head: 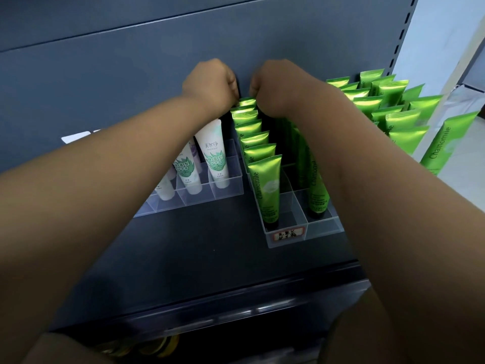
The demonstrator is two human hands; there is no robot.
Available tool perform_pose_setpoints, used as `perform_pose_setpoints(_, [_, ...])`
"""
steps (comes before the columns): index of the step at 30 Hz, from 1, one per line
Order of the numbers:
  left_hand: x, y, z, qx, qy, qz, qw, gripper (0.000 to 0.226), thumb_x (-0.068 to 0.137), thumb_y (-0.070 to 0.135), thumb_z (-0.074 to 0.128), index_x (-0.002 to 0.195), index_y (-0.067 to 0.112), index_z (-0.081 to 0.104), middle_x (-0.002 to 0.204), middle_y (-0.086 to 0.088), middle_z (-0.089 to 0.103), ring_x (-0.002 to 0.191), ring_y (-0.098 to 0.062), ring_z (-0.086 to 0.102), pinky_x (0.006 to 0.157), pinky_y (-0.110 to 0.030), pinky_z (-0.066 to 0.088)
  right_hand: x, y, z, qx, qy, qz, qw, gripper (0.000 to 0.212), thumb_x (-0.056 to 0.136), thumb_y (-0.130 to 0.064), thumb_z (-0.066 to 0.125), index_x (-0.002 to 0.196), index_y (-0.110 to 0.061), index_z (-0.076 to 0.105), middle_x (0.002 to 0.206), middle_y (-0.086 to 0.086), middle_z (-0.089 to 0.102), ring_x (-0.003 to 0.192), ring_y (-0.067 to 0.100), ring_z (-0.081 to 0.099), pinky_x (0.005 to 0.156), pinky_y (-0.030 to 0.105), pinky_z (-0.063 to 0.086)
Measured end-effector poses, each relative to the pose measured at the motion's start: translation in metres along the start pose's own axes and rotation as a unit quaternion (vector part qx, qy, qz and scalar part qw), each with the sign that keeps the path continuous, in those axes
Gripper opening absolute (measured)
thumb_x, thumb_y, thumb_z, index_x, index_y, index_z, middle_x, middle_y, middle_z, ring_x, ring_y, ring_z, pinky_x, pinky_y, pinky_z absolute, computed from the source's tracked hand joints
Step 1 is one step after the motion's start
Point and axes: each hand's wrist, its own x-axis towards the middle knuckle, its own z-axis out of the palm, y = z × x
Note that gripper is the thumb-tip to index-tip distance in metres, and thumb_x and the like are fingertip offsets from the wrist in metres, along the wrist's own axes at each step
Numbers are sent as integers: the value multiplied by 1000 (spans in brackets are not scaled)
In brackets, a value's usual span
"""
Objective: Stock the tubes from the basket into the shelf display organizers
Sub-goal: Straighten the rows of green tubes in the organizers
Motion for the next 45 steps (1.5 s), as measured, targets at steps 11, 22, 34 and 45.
perform_pose_setpoints(11, [0, -7, -6, 34, -18, 26, 999, 16, 84, 5, 66, 90, 9, 79, 93, -11, 76, 91, -28, 70, 85, -36, 56, -5, -9, -4, 1, -17, -4, 1000, 37, 86, -4, 45, 109, -6, 74, 117, 15, 70, 110, 35, 63, 96, 39, 53])
perform_pose_setpoints(22, [-19, 3, -20, 2, 16, 27, 1000, 14, 88, 23, 68, 92, 15, 77, 94, -7, 76, 94, -27, 69, 85, -35, 54, -10, -4, -9, 36, 0, -10, 999, 26, 95, -31, 55, 102, -11, 71, 109, 11, 68, 107, 31, 61, 90, 33, 50])
perform_pose_setpoints(34, [-100, 34, -30, 105, 116, 40, 987, 57, 95, 58, 31, 90, 14, 66, 88, -10, 68, 91, -36, 61, 74, -40, 49, -76, 15, -31, 28, 61, 12, 998, 51, 96, -58, 38, 114, -16, 62, 122, 12, 63, 117, 36, 56, 97, 45, 48])
perform_pose_setpoints(45, [-147, 97, -34, 82, 134, 26, 987, 44, 98, 55, 35, 79, 18, 50, 90, -15, 67, 94, -39, 59, 86, -47, 48, -160, 55, -42, 113, 135, -61, 982, 48, 103, -38, 47, 142, -12, 55, 148, 6, 55, 148, 23, 35, 117, 39, 34])
